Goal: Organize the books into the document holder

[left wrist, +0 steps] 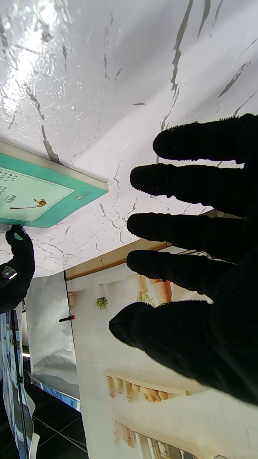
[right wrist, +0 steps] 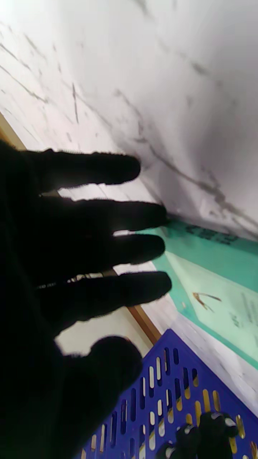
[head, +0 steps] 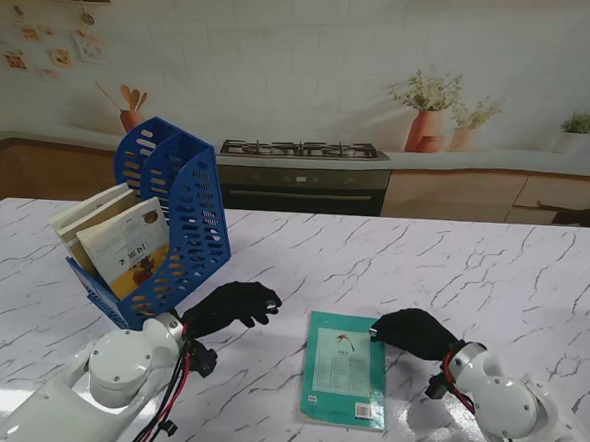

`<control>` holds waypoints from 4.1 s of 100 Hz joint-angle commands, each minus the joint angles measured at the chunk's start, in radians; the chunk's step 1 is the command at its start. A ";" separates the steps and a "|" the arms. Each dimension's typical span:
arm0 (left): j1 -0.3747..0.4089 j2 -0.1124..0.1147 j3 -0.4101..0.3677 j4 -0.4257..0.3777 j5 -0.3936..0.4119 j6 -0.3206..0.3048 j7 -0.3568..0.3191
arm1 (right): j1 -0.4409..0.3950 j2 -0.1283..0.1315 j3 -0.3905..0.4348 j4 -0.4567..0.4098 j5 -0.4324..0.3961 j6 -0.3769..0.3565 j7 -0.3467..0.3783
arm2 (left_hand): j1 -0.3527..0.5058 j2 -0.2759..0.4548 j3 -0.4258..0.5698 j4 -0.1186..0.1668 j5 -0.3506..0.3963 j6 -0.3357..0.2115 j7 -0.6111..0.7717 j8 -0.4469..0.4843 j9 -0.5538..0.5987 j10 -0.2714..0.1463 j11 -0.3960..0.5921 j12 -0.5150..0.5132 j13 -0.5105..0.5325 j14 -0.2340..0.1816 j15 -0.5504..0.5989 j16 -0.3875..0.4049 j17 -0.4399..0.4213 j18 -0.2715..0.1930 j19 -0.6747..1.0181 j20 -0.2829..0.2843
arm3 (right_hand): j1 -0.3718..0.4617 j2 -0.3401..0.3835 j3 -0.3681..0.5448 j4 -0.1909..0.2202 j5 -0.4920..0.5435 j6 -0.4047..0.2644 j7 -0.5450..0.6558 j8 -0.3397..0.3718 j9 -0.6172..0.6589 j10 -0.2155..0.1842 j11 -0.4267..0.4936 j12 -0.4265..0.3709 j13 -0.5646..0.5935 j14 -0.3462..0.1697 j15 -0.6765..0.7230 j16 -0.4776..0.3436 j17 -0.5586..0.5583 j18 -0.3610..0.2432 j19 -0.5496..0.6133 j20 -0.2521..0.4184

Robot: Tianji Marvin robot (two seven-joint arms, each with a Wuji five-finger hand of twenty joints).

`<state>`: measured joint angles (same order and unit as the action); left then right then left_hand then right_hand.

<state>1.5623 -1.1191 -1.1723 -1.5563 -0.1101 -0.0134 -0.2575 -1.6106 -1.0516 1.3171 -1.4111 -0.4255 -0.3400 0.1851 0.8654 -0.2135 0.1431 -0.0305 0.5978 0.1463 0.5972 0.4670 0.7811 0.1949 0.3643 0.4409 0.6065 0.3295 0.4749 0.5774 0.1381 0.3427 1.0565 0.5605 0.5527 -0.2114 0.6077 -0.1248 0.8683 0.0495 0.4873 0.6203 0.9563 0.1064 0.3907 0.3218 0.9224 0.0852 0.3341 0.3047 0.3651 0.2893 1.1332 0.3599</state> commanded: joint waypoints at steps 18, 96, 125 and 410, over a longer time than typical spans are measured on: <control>0.009 -0.006 0.001 0.004 -0.014 -0.006 -0.013 | 0.046 -0.018 -0.053 0.031 0.024 -0.024 0.003 | 0.024 0.028 -0.036 0.022 0.009 0.016 -0.003 -0.010 0.007 0.009 0.021 0.005 0.008 0.017 0.025 0.005 -0.002 -0.011 0.044 0.016 | -0.051 -0.007 0.017 0.016 0.027 -0.025 0.017 0.018 0.032 -0.023 0.000 0.000 0.006 -0.015 -0.007 -0.029 -0.030 -0.032 -0.003 -0.010; -0.116 -0.064 0.125 0.111 -0.049 0.243 0.093 | -0.008 -0.026 -0.063 -0.245 0.052 0.740 0.087 | -0.065 -0.141 0.284 -0.009 -0.145 0.266 -0.121 -0.084 -0.114 0.192 0.060 -0.056 0.103 0.117 0.129 -0.055 0.303 0.024 0.102 -0.011 | -0.117 -0.216 -0.079 0.014 -0.103 0.318 -0.152 -0.038 -0.057 0.272 0.068 -0.059 0.180 0.074 0.081 -0.039 0.357 0.109 0.309 0.090; -0.140 -0.062 0.161 0.129 -0.071 0.313 0.049 | 0.034 -0.011 -0.091 -0.256 0.192 0.924 0.190 | -0.047 -0.108 0.263 -0.001 -0.188 0.300 -0.174 -0.118 -0.176 0.210 0.062 -0.080 0.058 0.137 0.129 -0.080 0.262 0.041 0.093 -0.013 | -0.094 -0.212 -0.084 0.015 -0.153 0.402 -0.204 -0.076 -0.130 0.354 0.068 -0.057 0.161 0.107 0.007 -0.110 0.374 0.111 0.257 0.023; -0.103 -0.096 0.184 0.108 -0.154 0.211 0.148 | -0.018 -0.119 -0.077 -0.258 0.586 0.812 -0.054 | 0.042 -0.197 0.431 -0.011 -0.078 0.130 -0.444 -0.061 -0.243 0.097 0.109 0.031 -0.014 0.082 0.207 0.111 0.261 0.022 0.330 0.111 | 0.464 -0.186 0.558 -0.141 -0.039 -0.231 0.660 0.588 -0.056 -0.052 0.628 0.631 0.237 -0.183 1.018 0.378 0.535 -0.021 0.641 0.372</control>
<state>1.4291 -1.2279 -0.9770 -1.4202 -0.2866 0.2379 -0.0978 -1.6007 -1.1757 1.2453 -1.6307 0.1864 0.5004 0.1073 0.9497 -0.4329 0.6044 -0.0700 0.5516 0.3573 0.1222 0.3843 0.5972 0.3913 0.5079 0.5207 0.6576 0.3500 0.7488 0.7284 0.5441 0.2616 1.3797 0.6026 0.7942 -0.5195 0.8292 -0.2970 0.6389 0.0861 0.9540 1.1021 0.8907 0.1016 0.9771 0.9075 1.0613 0.0787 1.0823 0.5602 0.8544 0.5559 1.6655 0.6931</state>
